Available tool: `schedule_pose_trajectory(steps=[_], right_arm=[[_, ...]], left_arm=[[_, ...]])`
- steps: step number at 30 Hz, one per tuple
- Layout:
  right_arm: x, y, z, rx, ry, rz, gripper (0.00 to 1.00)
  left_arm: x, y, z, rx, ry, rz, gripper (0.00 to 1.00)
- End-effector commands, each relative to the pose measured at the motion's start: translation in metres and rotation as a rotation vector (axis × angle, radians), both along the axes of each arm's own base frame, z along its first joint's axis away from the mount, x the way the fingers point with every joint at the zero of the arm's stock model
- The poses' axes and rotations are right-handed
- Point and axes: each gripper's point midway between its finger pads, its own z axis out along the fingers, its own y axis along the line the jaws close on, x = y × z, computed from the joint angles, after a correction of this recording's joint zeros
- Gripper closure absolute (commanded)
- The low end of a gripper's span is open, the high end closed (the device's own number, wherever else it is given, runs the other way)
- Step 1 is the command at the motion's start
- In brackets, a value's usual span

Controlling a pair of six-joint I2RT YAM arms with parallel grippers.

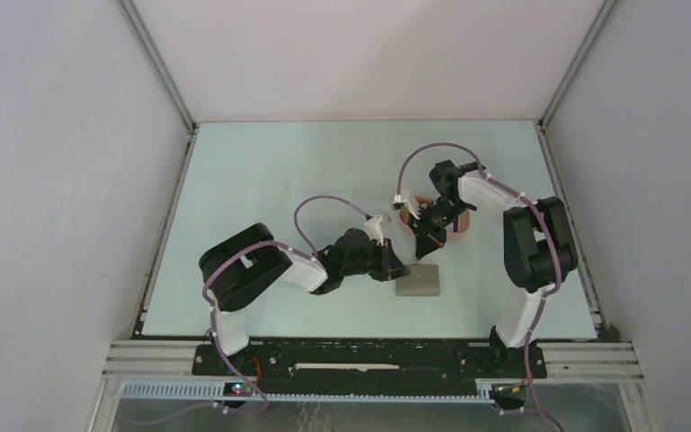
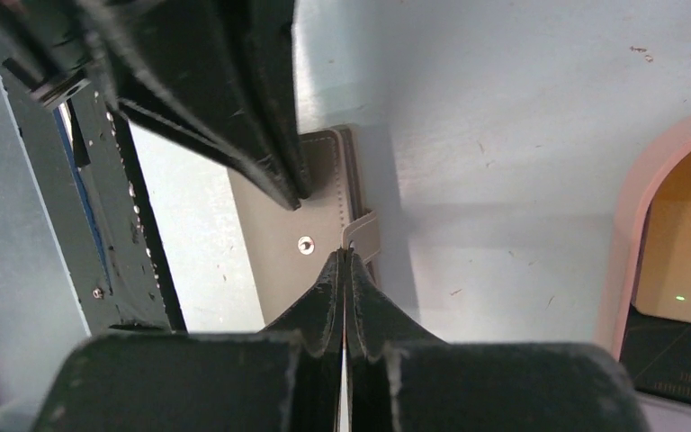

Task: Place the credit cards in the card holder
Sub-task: Close the card holder at the center of the board.

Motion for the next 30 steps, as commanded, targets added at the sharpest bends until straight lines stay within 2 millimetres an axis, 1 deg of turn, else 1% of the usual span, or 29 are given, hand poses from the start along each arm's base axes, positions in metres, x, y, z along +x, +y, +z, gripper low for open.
schedule_pose_trajectory(steps=[1,8,17,21,30], right_arm=[[-0.004,0.002,0.024,0.067,-0.117,0.043,1.0],[-0.02,-0.002,0.014,0.016,-0.198,0.101,1.0],[-0.036,0.0,0.001,-0.046,-0.216,0.159,1.0],[-0.04,0.0,-0.003,-0.07,-0.221,0.174,1.0],[-0.047,-0.003,-0.005,-0.095,-0.228,0.196,1.0]], left_arm=[[0.0,0.004,-0.014,0.033,0.035,0.021,0.9],[0.0,0.004,-0.015,0.035,0.043,0.026,0.92],[0.0,0.004,-0.014,0.031,0.044,0.024,0.92],[0.0,0.004,-0.013,0.029,0.043,0.023,0.92],[-0.002,0.005,-0.013,0.026,0.042,0.02,0.92]])
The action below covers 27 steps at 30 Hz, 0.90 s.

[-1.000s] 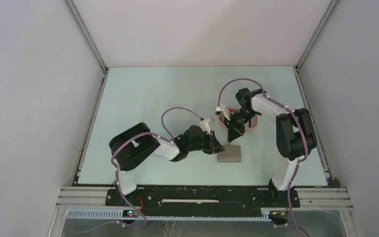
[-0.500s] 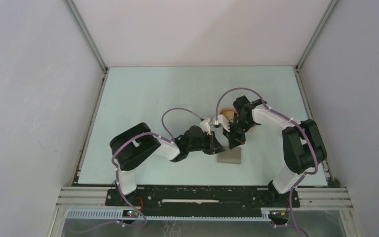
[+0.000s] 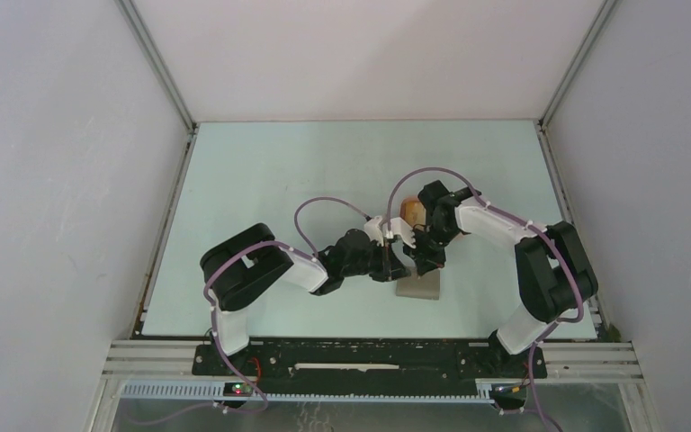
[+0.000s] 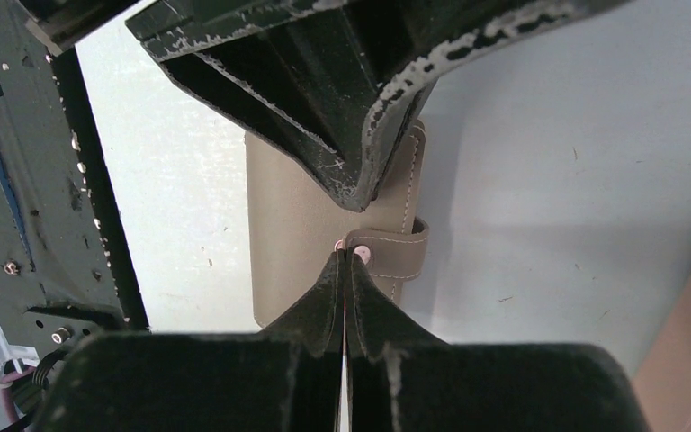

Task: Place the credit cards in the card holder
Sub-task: Close the card holder at the center of the board.

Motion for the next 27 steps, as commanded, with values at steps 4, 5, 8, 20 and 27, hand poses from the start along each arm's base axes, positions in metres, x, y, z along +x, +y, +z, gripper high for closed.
schedule_pose_trajectory(steps=[4,5,8,20,27], right_arm=[[-0.009,-0.001,0.007,-0.007,-0.011,0.016,1.0],[-0.009,-0.001,0.008,-0.007,-0.012,0.016,1.0],[-0.012,-0.001,0.007,-0.01,-0.006,0.022,1.0],[-0.014,0.001,0.016,0.017,-0.018,0.016,1.0],[-0.015,0.002,0.018,0.022,-0.015,0.013,1.0]], left_arm=[[-0.001,0.007,-0.012,0.034,0.005,0.009,0.93],[0.0,0.007,-0.012,0.034,0.005,0.01,0.93],[-0.001,0.006,-0.01,0.031,0.004,0.007,0.93],[-0.005,0.007,0.012,-0.015,-0.024,-0.004,0.86],[-0.009,0.007,0.023,-0.03,-0.039,-0.012,0.83]])
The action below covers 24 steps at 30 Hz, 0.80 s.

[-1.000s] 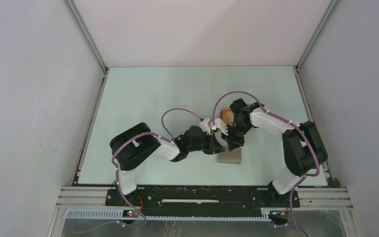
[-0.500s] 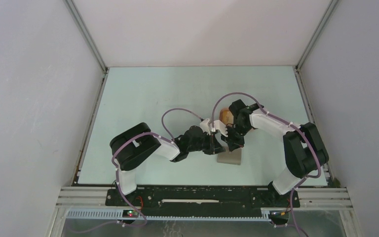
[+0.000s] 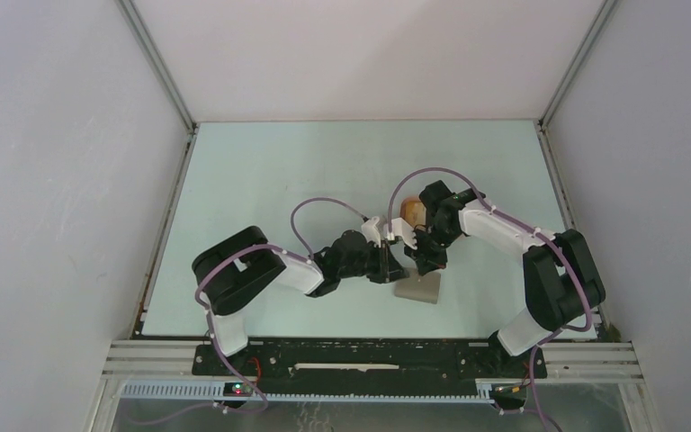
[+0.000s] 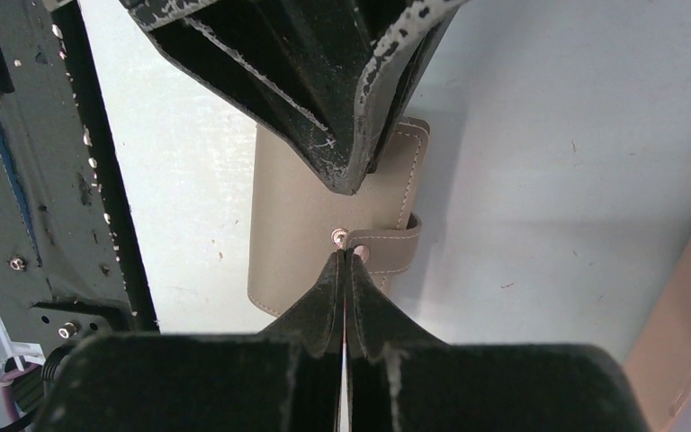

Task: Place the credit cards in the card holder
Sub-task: Close the card holder at the center of the board.

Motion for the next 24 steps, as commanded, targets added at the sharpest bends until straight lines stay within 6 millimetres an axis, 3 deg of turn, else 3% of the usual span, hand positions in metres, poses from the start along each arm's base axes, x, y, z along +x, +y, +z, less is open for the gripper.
schedule_pose_trajectory(steps=[1,9,24], right_arm=[[-0.01,0.003,0.008,0.022,0.021,0.004,1.0],[-0.019,0.004,0.001,0.002,0.047,0.019,1.0],[-0.029,0.005,-0.007,-0.027,0.075,0.031,1.0]], left_arm=[[-0.005,-0.001,0.018,-0.03,-0.038,-0.014,0.83],[-0.014,-0.005,0.025,-0.037,-0.045,-0.031,0.83],[-0.014,-0.009,-0.007,0.032,0.019,-0.021,0.9]])
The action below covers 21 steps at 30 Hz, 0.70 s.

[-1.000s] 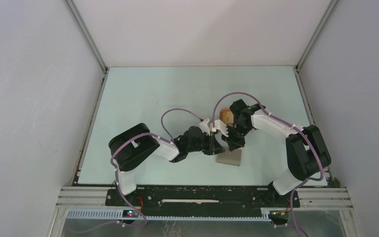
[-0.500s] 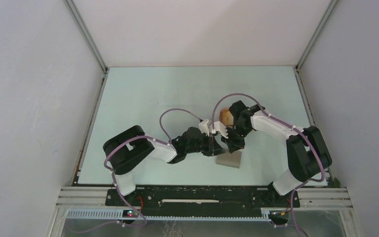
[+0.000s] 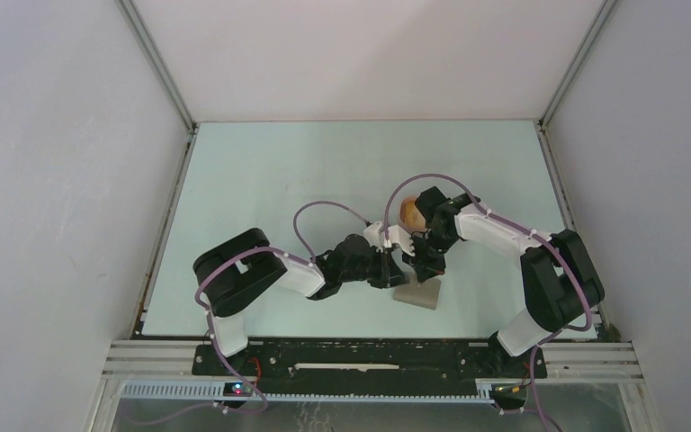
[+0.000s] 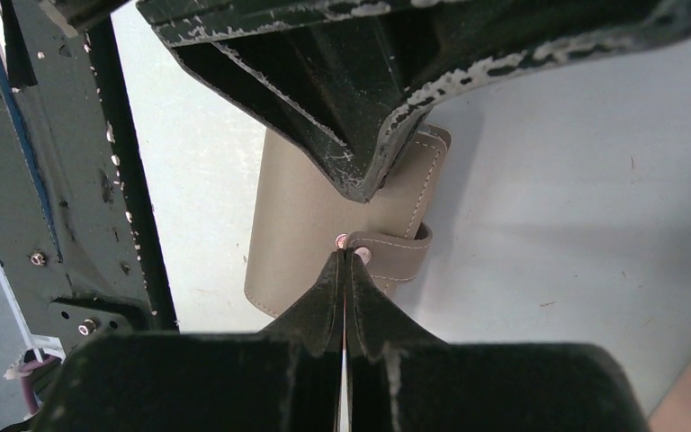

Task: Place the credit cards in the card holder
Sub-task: Close the card holder at the center of the board.

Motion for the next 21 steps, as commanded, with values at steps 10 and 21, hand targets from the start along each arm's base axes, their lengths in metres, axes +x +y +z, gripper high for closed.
schedule_pose_trajectory(steps=[10,21], right_arm=[[-0.022,0.001,-0.005,-0.026,0.051,0.021,1.0],[-0.03,0.005,-0.007,-0.034,0.073,0.034,1.0]], left_arm=[[0.001,-0.002,-0.01,0.031,0.018,0.013,0.91],[0.0,0.0,-0.01,0.033,0.018,0.015,0.91]])
